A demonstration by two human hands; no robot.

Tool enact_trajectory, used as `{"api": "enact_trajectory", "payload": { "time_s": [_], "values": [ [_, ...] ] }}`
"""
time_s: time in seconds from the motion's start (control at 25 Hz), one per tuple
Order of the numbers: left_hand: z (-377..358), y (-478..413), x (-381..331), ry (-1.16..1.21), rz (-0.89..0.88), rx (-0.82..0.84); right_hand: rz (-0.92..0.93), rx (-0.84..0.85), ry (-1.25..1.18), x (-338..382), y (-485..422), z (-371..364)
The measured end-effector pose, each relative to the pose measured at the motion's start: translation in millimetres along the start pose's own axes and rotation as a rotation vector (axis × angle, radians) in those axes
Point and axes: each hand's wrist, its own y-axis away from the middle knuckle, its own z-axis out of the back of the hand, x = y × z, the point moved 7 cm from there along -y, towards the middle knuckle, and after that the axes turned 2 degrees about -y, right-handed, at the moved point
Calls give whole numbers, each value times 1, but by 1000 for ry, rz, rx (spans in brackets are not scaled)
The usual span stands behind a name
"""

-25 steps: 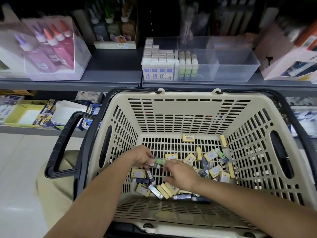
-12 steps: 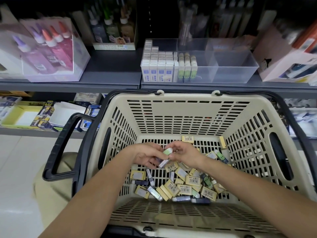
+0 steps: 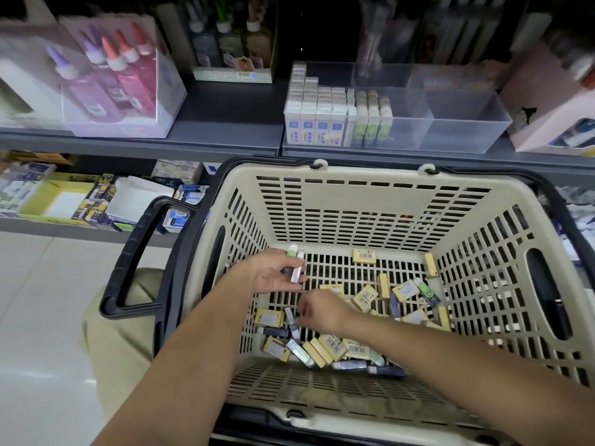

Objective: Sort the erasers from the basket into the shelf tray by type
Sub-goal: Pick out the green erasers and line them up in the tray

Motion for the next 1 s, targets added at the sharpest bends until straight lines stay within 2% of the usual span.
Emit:
{"api": "enact_trajectory", "payload": {
  "time_s": [0.12, 0.2, 0.32, 0.44, 0.6, 0.68, 0.76, 0.88, 1.0],
  "values": [
    [3, 0, -2, -24, -18, -25, -103, 65, 222, 6, -14, -23],
    [10, -3, -1, -63, -30, -87, -149, 65, 215, 0, -16, -19],
    [13, -7, 2, -175, -4, -121, -93, 42, 179, -4, -7, -2],
    [3, -5, 8, -292, 68, -19, -28, -29, -122, -6, 8, 30],
    [-26, 5, 13, -289, 149, 268, -32, -181, -591, -20, 18, 70],
    [-29, 7, 11, -279, 142, 281, -52, -235, -663, -32, 21, 74],
    [-24, 4, 8, -243, 110, 198, -61, -241, -428, -44, 26, 71],
    [-8, -1, 2, -151, 33, 37, 123, -117, 176, -46, 28, 44],
    [-7, -1, -3, -128, -6, -2, 234, -44, 552, -44, 23, 19]
  ]
}}
